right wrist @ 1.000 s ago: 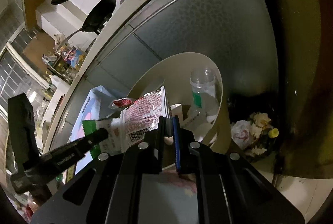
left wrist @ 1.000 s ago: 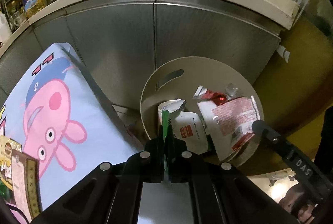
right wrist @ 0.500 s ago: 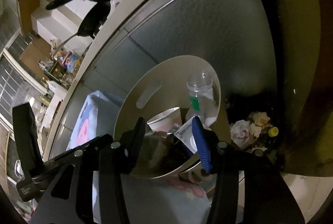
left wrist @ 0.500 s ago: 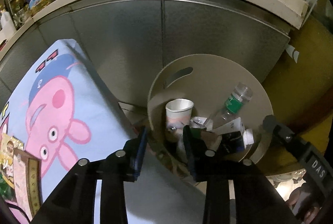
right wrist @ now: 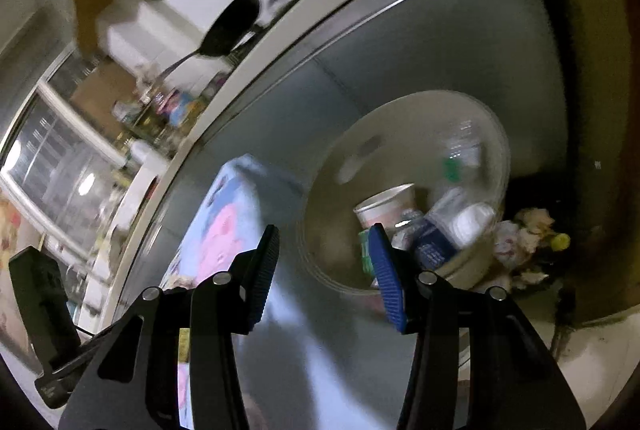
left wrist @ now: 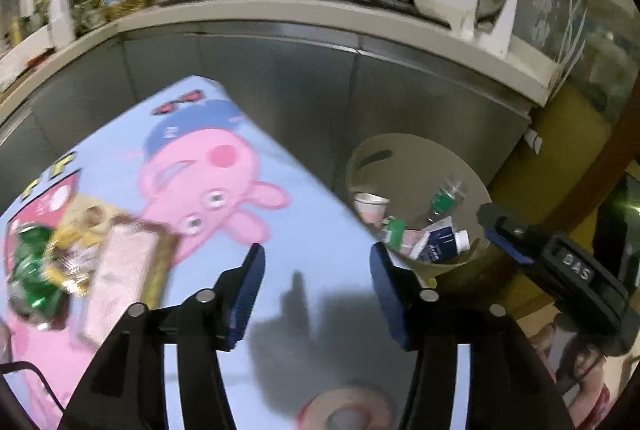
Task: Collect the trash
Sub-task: 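Move both tools back over the table items, then grasp the yellow cat-food pouch with the left tool while the right grasps the brown box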
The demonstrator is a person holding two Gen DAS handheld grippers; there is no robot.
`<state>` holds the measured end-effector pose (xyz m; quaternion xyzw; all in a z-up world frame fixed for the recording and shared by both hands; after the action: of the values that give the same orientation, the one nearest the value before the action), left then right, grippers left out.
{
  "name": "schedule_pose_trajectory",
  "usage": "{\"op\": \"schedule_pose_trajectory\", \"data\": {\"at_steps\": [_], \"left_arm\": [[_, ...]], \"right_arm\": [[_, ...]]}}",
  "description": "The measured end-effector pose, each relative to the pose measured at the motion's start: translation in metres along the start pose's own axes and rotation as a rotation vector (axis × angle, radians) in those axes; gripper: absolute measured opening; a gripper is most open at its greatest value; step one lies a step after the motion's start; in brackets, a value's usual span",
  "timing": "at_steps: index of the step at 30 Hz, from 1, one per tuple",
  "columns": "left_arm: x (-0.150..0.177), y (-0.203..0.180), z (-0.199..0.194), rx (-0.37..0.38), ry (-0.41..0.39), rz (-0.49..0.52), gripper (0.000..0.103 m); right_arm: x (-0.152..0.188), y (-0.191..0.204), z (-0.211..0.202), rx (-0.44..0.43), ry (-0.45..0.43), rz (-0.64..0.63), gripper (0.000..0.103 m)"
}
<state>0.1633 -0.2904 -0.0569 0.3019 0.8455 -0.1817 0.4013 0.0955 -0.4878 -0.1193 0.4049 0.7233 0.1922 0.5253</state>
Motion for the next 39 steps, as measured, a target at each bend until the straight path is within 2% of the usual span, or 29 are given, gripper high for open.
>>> {"op": "schedule_pose_trajectory", "data": {"at_steps": [4, 6, 9, 11, 13, 14, 17, 20, 24, 29, 30, 33, 34, 35, 36, 38, 39], "left_arm": [[0.005, 0.039, -0.041, -0.029, -0.049, -0.038, 0.056], [0.011, 0.066, -0.064, -0.065, -0.077, -0.067, 0.065], [0.019, 0.116, -0.091, -0.142, -0.106, -0.135, 0.066], [0.024, 0.150, -0.101, -0.187, -0.110, -0.202, 0.068], [0.029, 0.193, -0.107, -0.222, -0.097, -0.316, 0.068], [0.033, 0.219, -0.108, -0.225, -0.089, -0.395, 0.068], [0.041, 0.266, -0.106, -0.237, -0.085, -0.534, 0.068], [0.047, 0.308, -0.093, -0.203, -0.074, -0.660, 0.068], [0.050, 0.327, -0.069, -0.143, -0.045, -0.716, 0.068], [0.051, 0.320, -0.041, -0.083, -0.014, -0.690, 0.067], [0.052, 0.317, -0.036, -0.069, -0.008, -0.683, 0.059], [0.058, 0.313, -0.028, 0.000, -0.001, -0.700, 0.045], [0.060, 0.310, -0.028, 0.009, -0.003, -0.704, 0.041], [0.060, 0.309, -0.028, 0.015, 0.000, -0.701, 0.031], [0.062, 0.305, -0.029, 0.020, 0.000, -0.697, 0.026], [0.064, 0.298, -0.040, 0.006, -0.022, -0.685, 0.023], [0.065, 0.296, -0.046, 0.012, -0.034, -0.684, 0.019]], "right_arm": [[0.024, 0.045, 0.012, -0.067, 0.069, -0.076, 0.047], [0.036, 0.064, 0.017, -0.099, 0.104, -0.102, 0.047], [0.058, 0.092, 0.032, -0.154, 0.182, -0.123, 0.047], [0.073, 0.107, 0.044, -0.176, 0.233, -0.125, 0.047], [0.087, 0.120, 0.056, -0.187, 0.273, -0.136, 0.047], [0.095, 0.126, 0.064, -0.193, 0.298, -0.139, 0.047], [0.112, 0.138, 0.082, -0.212, 0.354, -0.110, 0.047], [0.122, 0.147, 0.097, -0.220, 0.383, -0.090, 0.047], [0.132, 0.160, 0.113, -0.217, 0.406, -0.106, 0.047], [0.143, 0.181, 0.128, -0.226, 0.407, -0.141, 0.054], [0.145, 0.186, 0.131, -0.231, 0.409, -0.143, 0.054], [0.154, 0.199, 0.136, -0.244, 0.411, -0.185, 0.054], [0.158, 0.204, 0.137, -0.257, 0.419, -0.198, 0.052], [0.162, 0.206, 0.138, -0.270, 0.434, -0.200, 0.043], [0.164, 0.206, 0.139, -0.271, 0.447, -0.202, 0.037], [0.167, 0.205, 0.135, -0.256, 0.438, -0.219, 0.028], [0.167, 0.204, 0.131, -0.264, 0.437, -0.212, 0.018]]}}
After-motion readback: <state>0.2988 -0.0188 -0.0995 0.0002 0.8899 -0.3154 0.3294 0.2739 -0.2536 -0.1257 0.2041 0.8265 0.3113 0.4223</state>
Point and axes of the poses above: each gripper's, at about its wrist camera, not at the fingertips, and z roughly the way its jaws point, y to its left, x to its underside, the point moved 1 cm from there along z, roughly the way its jaws point, and after that the axes turned 10 degrees about -y, right-handed, at the moved point
